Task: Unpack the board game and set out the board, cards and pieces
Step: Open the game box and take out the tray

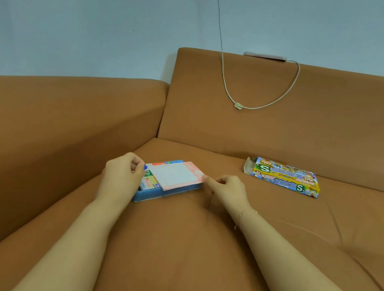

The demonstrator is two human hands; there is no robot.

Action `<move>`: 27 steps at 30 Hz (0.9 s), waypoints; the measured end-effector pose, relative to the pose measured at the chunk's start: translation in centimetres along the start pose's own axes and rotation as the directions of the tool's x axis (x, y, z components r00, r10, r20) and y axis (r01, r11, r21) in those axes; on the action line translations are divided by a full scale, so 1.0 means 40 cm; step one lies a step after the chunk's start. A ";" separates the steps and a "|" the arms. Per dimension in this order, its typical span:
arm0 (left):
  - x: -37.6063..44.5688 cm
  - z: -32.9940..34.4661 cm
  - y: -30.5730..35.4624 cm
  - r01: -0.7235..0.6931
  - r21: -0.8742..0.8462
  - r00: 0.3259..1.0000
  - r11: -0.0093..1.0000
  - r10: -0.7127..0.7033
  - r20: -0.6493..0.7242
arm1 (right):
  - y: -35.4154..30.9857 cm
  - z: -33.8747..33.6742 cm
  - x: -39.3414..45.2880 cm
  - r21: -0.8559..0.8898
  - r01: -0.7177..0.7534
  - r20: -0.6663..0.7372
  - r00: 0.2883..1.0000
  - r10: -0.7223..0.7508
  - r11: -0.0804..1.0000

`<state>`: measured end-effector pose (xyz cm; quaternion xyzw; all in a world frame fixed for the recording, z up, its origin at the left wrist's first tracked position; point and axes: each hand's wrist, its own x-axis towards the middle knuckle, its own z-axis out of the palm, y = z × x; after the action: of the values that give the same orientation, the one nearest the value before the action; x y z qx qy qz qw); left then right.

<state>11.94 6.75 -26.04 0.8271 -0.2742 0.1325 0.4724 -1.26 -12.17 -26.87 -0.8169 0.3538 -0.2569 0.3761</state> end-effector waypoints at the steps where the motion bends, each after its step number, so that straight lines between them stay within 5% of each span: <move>1: -0.002 0.002 -0.005 0.014 -0.004 1.000 1.000 -0.014 0.012 | -0.009 0.009 0.007 0.030 -0.044 -0.002 0.999 0.044 0.999; 7: -0.006 0.002 -0.011 -0.004 -0.006 1.000 1.000 0.004 0.022 | -0.021 0.032 0.018 0.262 -0.109 0.000 0.994 0.113 0.959; 12: -0.013 0.000 0.000 -0.029 0.159 0.998 0.987 0.019 0.062 | -0.009 -0.048 -0.001 0.611 -0.178 -0.017 0.971 0.237 0.772; 17: -0.045 0.012 0.040 -0.284 0.175 0.959 0.943 0.280 0.047 | 0.088 -0.154 -0.031 0.731 -0.124 -0.086 0.959 0.271 0.671; 21: -0.095 0.073 0.115 -0.506 0.040 0.838 0.862 0.480 0.259 | 0.128 -0.236 -0.034 0.876 -0.104 -0.062 0.944 0.324 0.471; 23: -0.119 0.115 0.154 -0.490 -0.033 0.779 0.871 0.455 0.431 | 0.126 -0.246 -0.026 0.930 -0.119 0.001 0.947 0.321 0.347; 27: -0.119 0.193 0.198 -0.451 0.120 0.730 0.884 0.288 0.620 | 0.129 -0.275 -0.004 0.947 -0.036 -0.077 0.940 0.332 0.320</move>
<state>3.19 -1.49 -26.72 0.8098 -0.5462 -0.0018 0.2142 -10.88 -19.23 -24.57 -0.3664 0.2796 -0.4710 0.7522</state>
